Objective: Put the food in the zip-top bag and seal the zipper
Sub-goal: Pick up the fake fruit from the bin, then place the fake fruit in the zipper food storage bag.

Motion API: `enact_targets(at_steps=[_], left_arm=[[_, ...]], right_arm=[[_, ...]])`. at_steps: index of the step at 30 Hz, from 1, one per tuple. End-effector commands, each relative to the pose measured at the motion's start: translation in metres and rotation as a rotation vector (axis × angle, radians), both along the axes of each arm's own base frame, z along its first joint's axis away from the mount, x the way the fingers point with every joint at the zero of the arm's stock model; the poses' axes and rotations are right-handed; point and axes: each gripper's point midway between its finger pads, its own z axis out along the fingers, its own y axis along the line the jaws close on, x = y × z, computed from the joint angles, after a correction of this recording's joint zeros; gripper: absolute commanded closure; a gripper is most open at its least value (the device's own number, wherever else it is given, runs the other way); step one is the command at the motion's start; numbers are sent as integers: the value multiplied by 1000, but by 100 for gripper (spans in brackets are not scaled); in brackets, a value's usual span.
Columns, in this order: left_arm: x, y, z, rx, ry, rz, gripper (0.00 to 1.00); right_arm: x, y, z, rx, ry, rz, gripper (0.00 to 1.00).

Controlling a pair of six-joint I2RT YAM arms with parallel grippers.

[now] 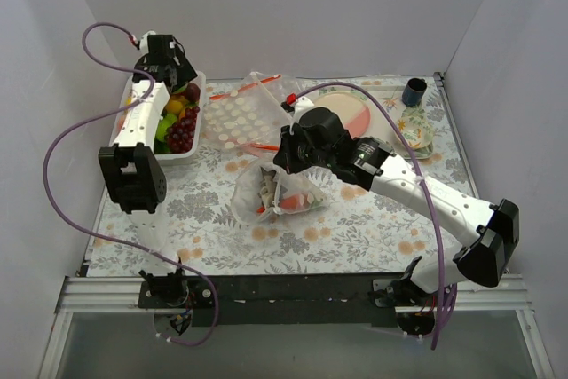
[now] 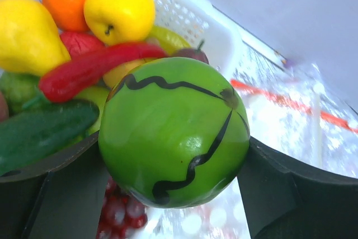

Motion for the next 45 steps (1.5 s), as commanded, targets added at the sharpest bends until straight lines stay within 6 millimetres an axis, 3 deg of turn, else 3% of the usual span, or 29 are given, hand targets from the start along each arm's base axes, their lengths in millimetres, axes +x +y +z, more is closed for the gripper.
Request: enact_targets(at_steps=[1, 3, 4, 5, 7, 8, 11, 12, 14, 15, 16, 18, 20, 21, 22, 30, 31, 38, 45], left_arm=[[-36, -21, 47, -100, -73, -86, 44], [-48, -44, 52, -178, -79, -180, 44], [-59, -53, 67, -207, -107, -215, 44], [-71, -74, 54, -261, -72, -291, 44], [-86, -93, 62, -307, -94, -363, 44], [-104, -106, 63, -348, -89, -423, 44], [-134, -119, 84, -397, -141, -494, 44], [-143, -126, 91, -420, -150, -536, 44], [-156, -131, 105, -435, -175, -571, 44], [-168, -137, 118, -452, -197, -608, 43], [-174, -138, 126, -454, -211, -623, 43], [-187, -143, 142, -463, -237, -659, 43], [-197, -148, 150, -483, -251, -692, 42], [-202, -151, 150, -505, -250, -705, 42], [-209, -159, 151, -536, -244, -755, 42], [-223, -178, 128, -589, -196, -832, 42], [-223, -182, 116, -605, -166, -830, 43], [-208, -211, 74, -640, -98, -855, 42], [-183, -227, 58, -617, -70, -835, 42]], right_arm=[[22, 5, 23, 18, -71, -46, 99], [32, 2, 34, 20, -86, -73, 99], [37, 3, 34, 12, -85, -80, 99], [42, 2, 46, 24, -103, -88, 99], [53, -3, 45, -1, -100, -122, 99], [62, -6, 56, 9, -115, -144, 99], [77, -14, 56, -16, -112, -187, 99], [81, -13, 64, -6, -121, -194, 99], [88, -12, 60, -21, -112, -210, 99], [91, -10, 72, 0, -127, -215, 99], [96, -6, 65, -18, -113, -216, 99], [105, -3, 70, -22, -120, -237, 99], [118, 1, 73, -33, -124, -261, 99], [125, 7, 64, -48, -110, -266, 99], [130, 9, 74, -28, -123, -275, 99], [155, 25, 66, -5, -98, -312, 99], [155, 26, 68, 4, -98, -313, 99], [145, 33, 83, 72, -90, -270, 99], [124, 40, 91, 94, -85, -223, 99]])
